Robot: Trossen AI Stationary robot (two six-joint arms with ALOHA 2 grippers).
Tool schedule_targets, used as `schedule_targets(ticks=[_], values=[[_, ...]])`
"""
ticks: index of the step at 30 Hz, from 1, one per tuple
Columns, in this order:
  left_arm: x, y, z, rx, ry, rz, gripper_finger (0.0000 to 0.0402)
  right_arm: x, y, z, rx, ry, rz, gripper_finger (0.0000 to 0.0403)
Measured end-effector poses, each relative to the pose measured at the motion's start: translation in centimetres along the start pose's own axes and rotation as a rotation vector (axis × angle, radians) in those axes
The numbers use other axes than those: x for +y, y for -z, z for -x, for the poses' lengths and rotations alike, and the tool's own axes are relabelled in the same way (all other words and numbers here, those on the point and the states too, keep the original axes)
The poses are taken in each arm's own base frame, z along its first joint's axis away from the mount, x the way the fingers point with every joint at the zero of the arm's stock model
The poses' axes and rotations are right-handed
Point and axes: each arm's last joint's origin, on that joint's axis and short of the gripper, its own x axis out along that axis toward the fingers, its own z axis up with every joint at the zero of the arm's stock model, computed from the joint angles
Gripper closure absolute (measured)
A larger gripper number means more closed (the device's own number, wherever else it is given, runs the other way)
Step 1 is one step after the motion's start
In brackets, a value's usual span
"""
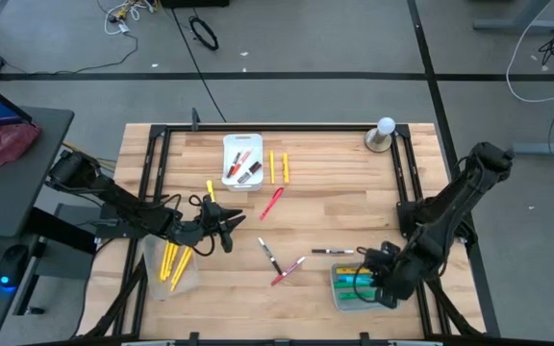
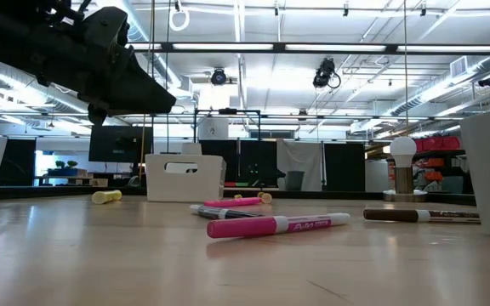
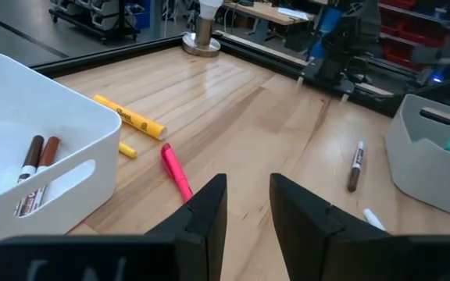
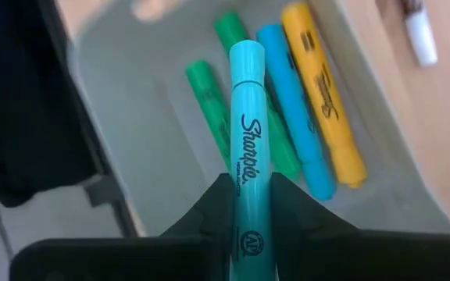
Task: Pick & Place Markers
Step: Put the blue highlighter pen into the gray bin, then put the pink pen into the transparent bin
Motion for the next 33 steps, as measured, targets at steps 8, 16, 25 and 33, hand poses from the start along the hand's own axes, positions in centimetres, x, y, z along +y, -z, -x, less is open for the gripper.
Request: schedule_targets(ticks=[8,16,25,33], values=[[0.0,0.0,0.0,0.0,0.0,0.0,0.0298,-0.1,-0.7,-3.1,0.108,0.08,-0.03,0.0315],[0.0,0.0,0.0,0.0,0.0,0.0,0.0298,0.3,-1.8,-4.3,0.075,0.045,0.048,0.0285],[0.0,0.0,0.0,0.0,0.0,0.0,0.0298,0.2,-3.3,-3.3,0.051,-0.047,0.052,0.0283],[0.0,0.0,0.0,-0.001,0.0,0.001,0.0298,1.5,-5.2,0.5,-0.184,-0.308,0.187,0.0282]])
